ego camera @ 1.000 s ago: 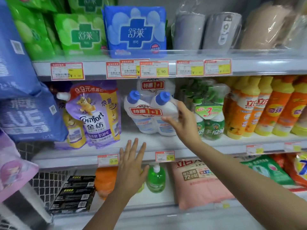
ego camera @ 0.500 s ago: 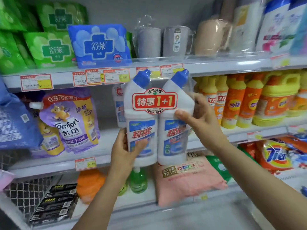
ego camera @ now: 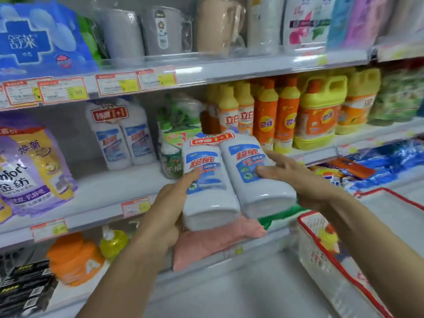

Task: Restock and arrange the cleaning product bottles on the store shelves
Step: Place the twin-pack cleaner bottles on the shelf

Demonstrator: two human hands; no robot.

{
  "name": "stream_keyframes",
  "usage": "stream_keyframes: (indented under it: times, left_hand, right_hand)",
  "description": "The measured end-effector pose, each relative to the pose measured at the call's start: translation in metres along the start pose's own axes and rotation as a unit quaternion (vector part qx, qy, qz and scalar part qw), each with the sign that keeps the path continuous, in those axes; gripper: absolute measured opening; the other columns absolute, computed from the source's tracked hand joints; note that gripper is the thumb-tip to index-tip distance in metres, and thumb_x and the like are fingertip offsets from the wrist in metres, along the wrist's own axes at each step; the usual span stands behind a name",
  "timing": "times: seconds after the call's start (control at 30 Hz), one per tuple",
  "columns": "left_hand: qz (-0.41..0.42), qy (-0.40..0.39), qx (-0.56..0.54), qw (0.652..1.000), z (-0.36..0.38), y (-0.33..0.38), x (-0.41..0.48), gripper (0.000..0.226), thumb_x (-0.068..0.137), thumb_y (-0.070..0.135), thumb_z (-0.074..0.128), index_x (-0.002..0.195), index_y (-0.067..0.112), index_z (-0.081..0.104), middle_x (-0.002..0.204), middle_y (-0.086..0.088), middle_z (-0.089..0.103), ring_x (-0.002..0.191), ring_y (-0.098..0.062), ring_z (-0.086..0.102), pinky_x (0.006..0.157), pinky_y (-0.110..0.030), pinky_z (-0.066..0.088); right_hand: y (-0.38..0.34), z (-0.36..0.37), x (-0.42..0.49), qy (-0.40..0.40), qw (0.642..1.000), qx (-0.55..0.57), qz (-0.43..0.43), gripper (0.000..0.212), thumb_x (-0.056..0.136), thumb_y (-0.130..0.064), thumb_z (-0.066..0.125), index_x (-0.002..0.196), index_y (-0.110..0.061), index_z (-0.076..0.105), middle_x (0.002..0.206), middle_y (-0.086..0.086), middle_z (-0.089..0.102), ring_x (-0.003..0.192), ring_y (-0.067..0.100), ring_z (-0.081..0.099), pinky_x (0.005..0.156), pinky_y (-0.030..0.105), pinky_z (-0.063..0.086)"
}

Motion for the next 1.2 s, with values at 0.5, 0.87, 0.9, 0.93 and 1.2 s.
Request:
stream_keyframes:
  times: [0.5,0.87,0.9,0.93,1.2]
  left_hand:
    - [0.039,0.008,0.249,0.968,0.016,-0.032,0.025,0.028,0.093,0.048,0.058,0.103,0.024,0.068,0.101,-0.002,0.074,0.088,-0.019,0.069,0.085,-0.033,0.052]
    - [0.102,-0.037,0.08,0.991,0.049,-0.053,0.023,0.094,0.051,0.073,0.074,0.132,0.033,0.052,0.115,0.007,0.071,0.098,-0.011,0.071,0.09,-0.042,0.057]
    - [0.101,-0.015,0.08,0.992,0.049,-0.056,0.025,0.093,0.048,0.071,0.075,0.129,0.031,0.055,0.109,0.007,0.072,0.095,-0.011,0.071,0.089,-0.042,0.058]
    - [0.096,0.001,0.078,0.992,0.048,-0.058,0.027,0.09,0.047,0.07,0.077,0.125,0.029,0.058,0.105,0.007,0.073,0.094,-0.011,0.071,0.088,-0.042,0.058]
    - [0.056,0.008,-0.02,0.998,0.027,-0.065,0.039,0.02,0.091,0.028,0.063,0.108,0.02,0.069,0.095,-0.005,0.077,0.083,-0.02,0.073,0.064,-0.031,0.055]
  right_hand:
    - [0.014,-0.026,-0.011,0.068,0.995,-0.073,-0.012,0.068,0.079,-0.017,0.073,0.141,-0.026,0.045,0.113,0.011,0.073,0.1,0.027,0.072,0.08,0.037,0.061]
    - [0.046,0.022,0.001,0.116,0.835,-0.506,-0.181,0.09,0.067,-0.063,0.063,0.148,-0.04,0.032,0.096,-0.011,0.072,0.076,0.006,0.066,0.07,0.036,0.053]
    - [0.05,0.027,0.001,0.113,0.827,-0.519,-0.186,0.092,0.067,-0.066,0.058,0.15,-0.039,0.031,0.085,-0.014,0.069,0.065,0.001,0.06,0.064,0.031,0.048]
    - [0.054,0.031,0.001,0.106,0.817,-0.535,-0.188,0.094,0.066,-0.067,0.055,0.152,-0.039,0.029,0.074,-0.017,0.062,0.056,-0.001,0.051,0.059,0.028,0.041]
    - [0.051,0.002,0.014,-0.052,0.949,-0.298,-0.087,0.057,0.092,-0.028,0.069,0.145,-0.03,0.047,0.133,-0.007,0.064,0.109,0.012,0.068,0.094,0.035,0.056]
Point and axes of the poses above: each hand's wrist, its own x-axis towards the middle knuckle, its own z-axis out of the palm, y = z × x, the point moved 2 cm from there along x, towards the middle knuckle
